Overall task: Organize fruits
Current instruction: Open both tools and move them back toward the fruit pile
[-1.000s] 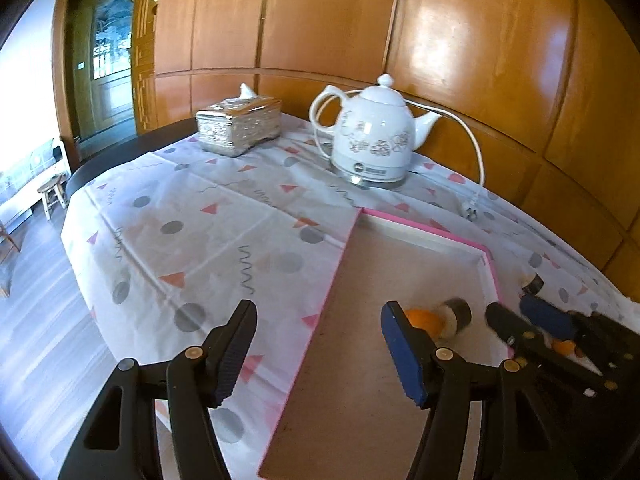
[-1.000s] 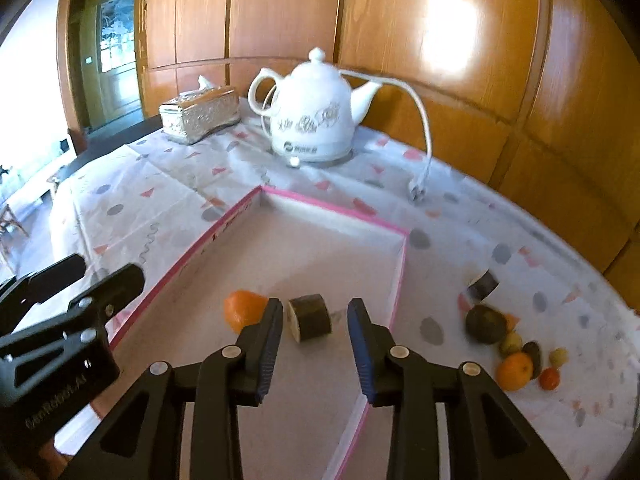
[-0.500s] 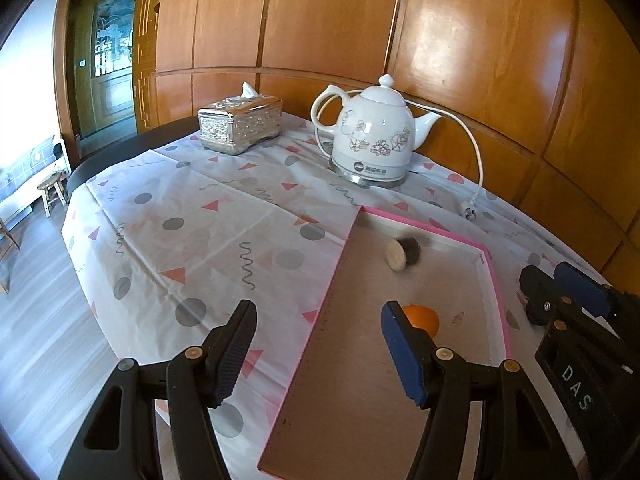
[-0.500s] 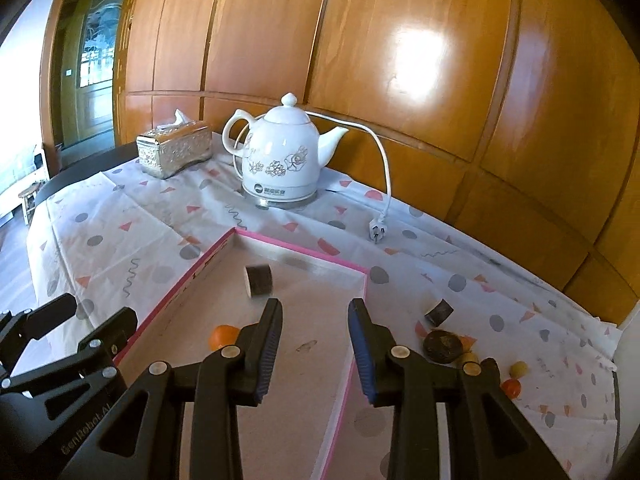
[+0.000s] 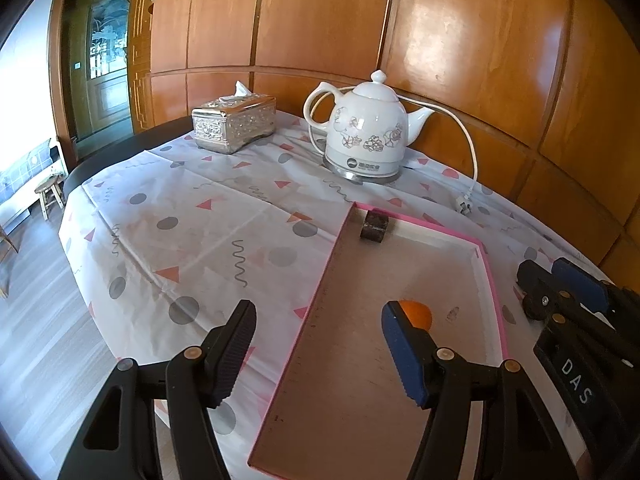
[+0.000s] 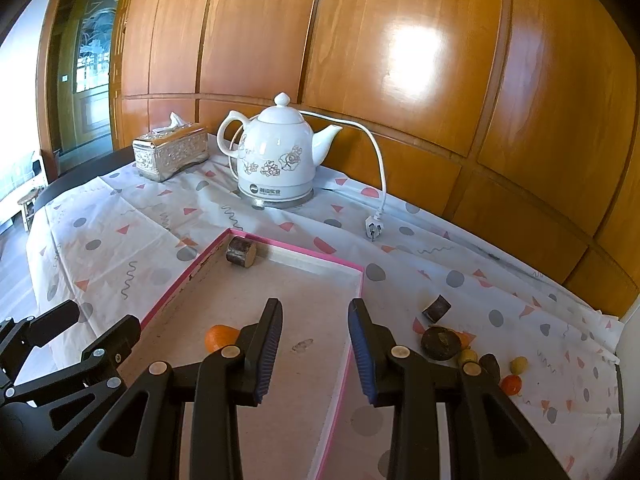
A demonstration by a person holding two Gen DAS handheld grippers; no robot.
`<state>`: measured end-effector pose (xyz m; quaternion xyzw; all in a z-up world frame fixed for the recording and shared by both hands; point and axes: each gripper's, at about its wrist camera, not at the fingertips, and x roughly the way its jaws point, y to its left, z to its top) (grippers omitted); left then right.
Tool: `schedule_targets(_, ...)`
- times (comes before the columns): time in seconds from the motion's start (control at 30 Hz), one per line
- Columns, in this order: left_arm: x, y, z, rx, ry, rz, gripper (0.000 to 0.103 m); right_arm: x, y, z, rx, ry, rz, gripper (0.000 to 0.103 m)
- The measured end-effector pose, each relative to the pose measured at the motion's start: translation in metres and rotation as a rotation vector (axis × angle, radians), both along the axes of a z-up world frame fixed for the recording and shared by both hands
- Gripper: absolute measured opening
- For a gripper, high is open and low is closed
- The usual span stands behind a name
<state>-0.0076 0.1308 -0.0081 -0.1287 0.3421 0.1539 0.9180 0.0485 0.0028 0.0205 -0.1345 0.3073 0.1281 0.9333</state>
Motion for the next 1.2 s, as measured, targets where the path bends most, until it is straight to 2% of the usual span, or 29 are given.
schedule_targets(0.77,0.007,-0.036,0.005,0.054,0.018,-0.082,0.066,0.007,-0.037,-0.005,0.048,0.015,-0.067,0.034)
schedule_targets(1.2,0.016,-0.074,0.006,0.099,0.035,-0.181,0.067,0.015,-0.082,-0.012,0.082,0.036,-0.164,0.034)
